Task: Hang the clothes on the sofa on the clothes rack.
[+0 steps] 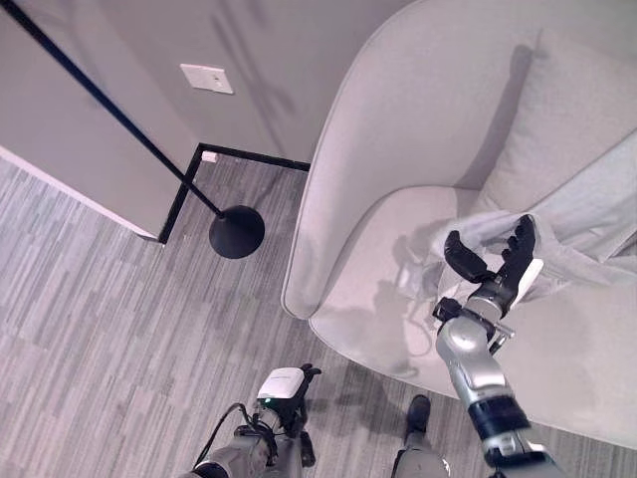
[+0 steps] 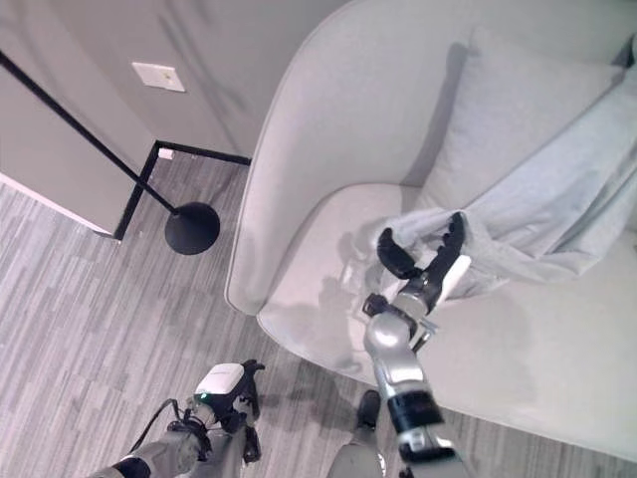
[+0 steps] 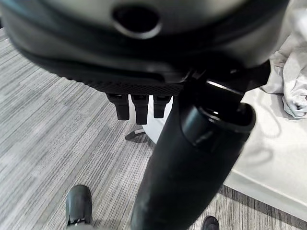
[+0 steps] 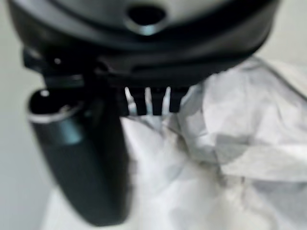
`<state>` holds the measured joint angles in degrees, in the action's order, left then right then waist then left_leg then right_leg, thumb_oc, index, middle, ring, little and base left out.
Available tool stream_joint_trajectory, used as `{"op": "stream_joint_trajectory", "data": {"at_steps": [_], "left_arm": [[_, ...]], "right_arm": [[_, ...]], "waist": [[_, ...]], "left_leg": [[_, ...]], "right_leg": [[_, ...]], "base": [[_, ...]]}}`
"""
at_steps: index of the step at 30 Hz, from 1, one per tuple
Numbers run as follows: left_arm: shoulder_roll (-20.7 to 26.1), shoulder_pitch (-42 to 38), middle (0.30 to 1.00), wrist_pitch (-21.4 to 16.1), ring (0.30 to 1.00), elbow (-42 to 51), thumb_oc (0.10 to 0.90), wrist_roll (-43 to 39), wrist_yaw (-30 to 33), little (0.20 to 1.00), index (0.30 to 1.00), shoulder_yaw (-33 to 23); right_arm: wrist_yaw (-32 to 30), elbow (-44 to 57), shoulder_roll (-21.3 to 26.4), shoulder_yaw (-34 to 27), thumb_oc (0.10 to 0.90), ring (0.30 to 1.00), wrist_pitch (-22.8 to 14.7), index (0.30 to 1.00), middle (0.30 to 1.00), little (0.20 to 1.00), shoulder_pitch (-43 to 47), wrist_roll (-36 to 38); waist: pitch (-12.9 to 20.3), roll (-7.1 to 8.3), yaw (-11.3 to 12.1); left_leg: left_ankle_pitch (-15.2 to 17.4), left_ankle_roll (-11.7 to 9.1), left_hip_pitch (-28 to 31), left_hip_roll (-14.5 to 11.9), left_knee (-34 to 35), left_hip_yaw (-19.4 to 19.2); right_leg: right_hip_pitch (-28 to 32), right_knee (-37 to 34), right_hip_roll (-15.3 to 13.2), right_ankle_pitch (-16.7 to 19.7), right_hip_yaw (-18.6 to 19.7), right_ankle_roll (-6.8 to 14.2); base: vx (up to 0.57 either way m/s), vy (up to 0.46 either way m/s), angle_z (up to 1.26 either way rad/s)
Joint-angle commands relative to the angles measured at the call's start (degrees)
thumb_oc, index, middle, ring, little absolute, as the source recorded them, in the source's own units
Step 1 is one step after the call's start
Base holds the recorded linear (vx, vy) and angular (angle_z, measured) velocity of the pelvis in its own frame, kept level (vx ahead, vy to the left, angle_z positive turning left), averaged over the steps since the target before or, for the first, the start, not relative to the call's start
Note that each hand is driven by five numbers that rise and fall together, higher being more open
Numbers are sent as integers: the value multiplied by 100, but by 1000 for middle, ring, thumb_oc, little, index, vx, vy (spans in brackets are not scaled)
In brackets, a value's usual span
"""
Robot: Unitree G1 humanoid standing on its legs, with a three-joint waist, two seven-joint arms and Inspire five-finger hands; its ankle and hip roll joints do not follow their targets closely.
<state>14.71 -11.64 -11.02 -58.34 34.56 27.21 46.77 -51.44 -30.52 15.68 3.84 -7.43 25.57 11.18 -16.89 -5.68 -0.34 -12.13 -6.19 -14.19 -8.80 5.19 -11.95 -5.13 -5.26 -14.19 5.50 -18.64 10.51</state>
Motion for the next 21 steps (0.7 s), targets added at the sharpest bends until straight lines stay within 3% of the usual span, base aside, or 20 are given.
{"op": "stream_joint_trajectory", "data": {"at_steps": [1, 4, 6, 7, 10, 13, 16, 17, 18, 21], "left_arm": [[-3, -202, 900, -112, 900, -181, 800, 141, 208, 900, 900, 182], [-5, -258, 900, -125, 900, -155, 800, 57, 201, 900, 900, 274], [-27, -383, 900, -38, 900, -212, 800, -185, 189, 900, 900, 366], [-45, -436, 900, 19, 900, -290, 800, -217, 219, 900, 900, 419], [0, -599, 900, 58, 900, -368, 800, -208, 290, 900, 900, 496], [110, -977, 900, 114, 900, -292, 800, -64, 499, 900, 900, 680], [137, -1072, 900, 101, 900, -229, 800, 23, 506, 900, 900, 791], [176, -1086, 900, 50, 900, -156, 800, 3, 478, 900, 900, 818], [355, -1144, 900, -83, 900, 3, 800, -219, 368, 900, 900, 695], [371, -1112, 900, -68, 900, -23, 800, -336, 323, 900, 900, 588]], "right_arm": [[-313, -593, 225, -213, 800, 900, -57, 900, 900, 900, 154, -107], [-330, -1546, 192, -157, 800, 900, 15, 900, 900, 900, 505, 194], [-69, -3546, 3, -249, 800, 900, -275, 900, 900, 900, 1041, 1549], [97, -4130, -177, -163, 800, 900, -251, 900, 900, 900, 1104, 2010], [365, -4722, -115, -244, 800, 900, -317, 900, 900, 900, 1445, 2682], [596, -5643, 252, -688, 800, 900, -408, 900, 900, 900, 2101, 3995], [674, -5753, 381, -856, 800, 900, -504, 900, 900, 900, 2317, 4420], [797, -5736, 417, -778, 800, 900, -379, 900, 900, 900, 2526, 4547], [1585, -5503, 302, -296, 400, 300, -113, 300, 300, 300, 2743, 4573], [1783, -5358, 137, -214, 400, 300, -178, 300, 300, 300, 2549, 4647]], "waist": [[165, -172, 275], [80, -206, 388], [-70, -254, 509], [-152, -253, 537], [-256, -251, 606], [-371, -288, 810], [-353, -288, 879], [-295, -271, 990], [-283, -206, 1182], [-267, -158, 1188]], "left_leg": [[451, -533, 2, -851, -19, 229], [426, -537, -92, -832, -19, 308], [419, -549, -240, -795, -19, 421], [401, -538, -333, -763, -19, 453], [369, -539, -524, -708, -19, 490], [314, -553, -999, -612, -19, 632], [302, -553, -1170, -578, -19, 672], [411, -580, -1200, -552, -19, 739], [307, -545, -1343, -487, -19, 841], [318, -544, -1308, -492, -19, 860]], "right_leg": [[-576, 306, -733, 90, 46, 333], [-625, 332, -753, 104, 7, 333], [-695, 368, -771, 92, -36, 353], [-761, 379, -791, 112, -49, 358], [-945, 393, -804, 152, -62, 377], [-1251, 331, -851, 258, -150, 427], [-1348, 303, -872, 295, -214, 442], [-1295, 265, -880, 222, -203, 449], [-1285, 277, -919, 330, -432, 449], [-1214, 283, -904, 305, -460, 443]], "base": [[-37, 9, 13], [-30, 6, 8], [-23, 26, 14], [-1, 18, 21], [-56, 29, 16], [-77, 20, 14], [6, 7, 32], [-8, -33, 16], [-5, -43, 5], [-13, -21, 16]]}}
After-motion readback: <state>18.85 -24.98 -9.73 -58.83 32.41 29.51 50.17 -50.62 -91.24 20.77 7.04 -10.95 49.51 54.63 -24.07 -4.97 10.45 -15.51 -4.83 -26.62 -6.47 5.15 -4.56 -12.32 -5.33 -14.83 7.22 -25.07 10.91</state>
